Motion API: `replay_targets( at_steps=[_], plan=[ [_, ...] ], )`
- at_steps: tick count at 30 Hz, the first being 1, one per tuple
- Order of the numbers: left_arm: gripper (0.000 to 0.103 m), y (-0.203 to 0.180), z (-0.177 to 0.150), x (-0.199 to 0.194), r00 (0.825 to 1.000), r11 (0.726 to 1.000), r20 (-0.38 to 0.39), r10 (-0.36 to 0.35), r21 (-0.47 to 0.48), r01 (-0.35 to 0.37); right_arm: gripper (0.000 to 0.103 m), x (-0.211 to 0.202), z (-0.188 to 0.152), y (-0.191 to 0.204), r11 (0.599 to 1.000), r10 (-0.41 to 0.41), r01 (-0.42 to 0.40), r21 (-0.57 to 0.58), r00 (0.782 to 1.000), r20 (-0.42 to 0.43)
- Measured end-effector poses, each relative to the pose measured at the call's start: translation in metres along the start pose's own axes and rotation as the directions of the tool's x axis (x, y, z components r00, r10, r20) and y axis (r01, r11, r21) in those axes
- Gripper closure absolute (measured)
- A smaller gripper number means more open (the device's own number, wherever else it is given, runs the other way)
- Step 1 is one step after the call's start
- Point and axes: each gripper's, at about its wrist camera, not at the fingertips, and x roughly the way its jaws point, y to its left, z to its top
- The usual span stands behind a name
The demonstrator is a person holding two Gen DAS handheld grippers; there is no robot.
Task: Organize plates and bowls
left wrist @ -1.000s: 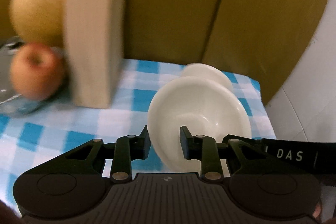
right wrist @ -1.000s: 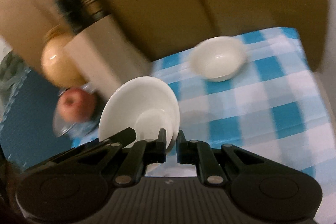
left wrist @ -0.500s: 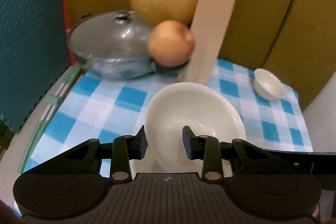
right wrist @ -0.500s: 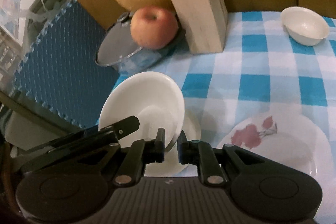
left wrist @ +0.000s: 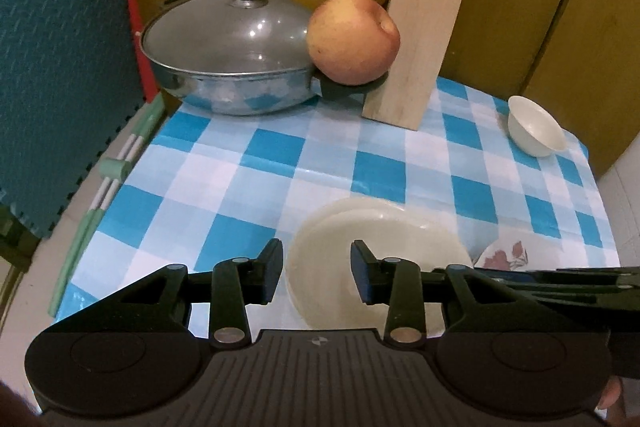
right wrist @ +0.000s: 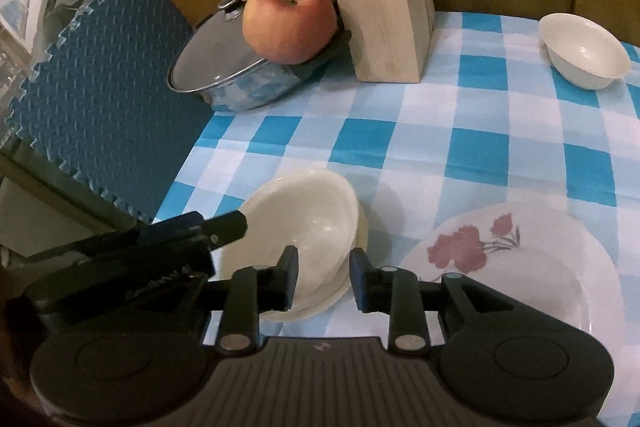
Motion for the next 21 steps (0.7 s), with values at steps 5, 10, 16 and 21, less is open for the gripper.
replay_targets(
  at_steps=[5,10,16,21],
  plan=[
    [0.055,-0.001,0.003,-0.006,1.0,1.0,0.028,0.004,0.005,-0.004,0.078,-0.007,-0.001,-0.005,1.0,-0.01,0.01,0.003,1.0,-0.003],
    [0.054,0.0,0.006,-0.007,0.999,1.0,0.035,-0.011,-0.018,0.011,0.078,-0.027,0.002,-0.022,0.999,-0.011,0.009,0.046,0.999,0.053],
    [0.054,-0.027,0.019,-0.004,0.996,0.996,0.035,-0.087,-0.014,0.088,0.078,-0.052,0.021,-0.078,0.98,-0.083,0.056,0.191,0.987,0.134],
    [0.054,-0.062,0.031,0.009,0.992,0.992,0.019,-0.125,0.013,0.124,0.078,-0.057,0.027,-0.105,0.967,-0.117,0.082,0.241,0.983,0.139]
  ],
)
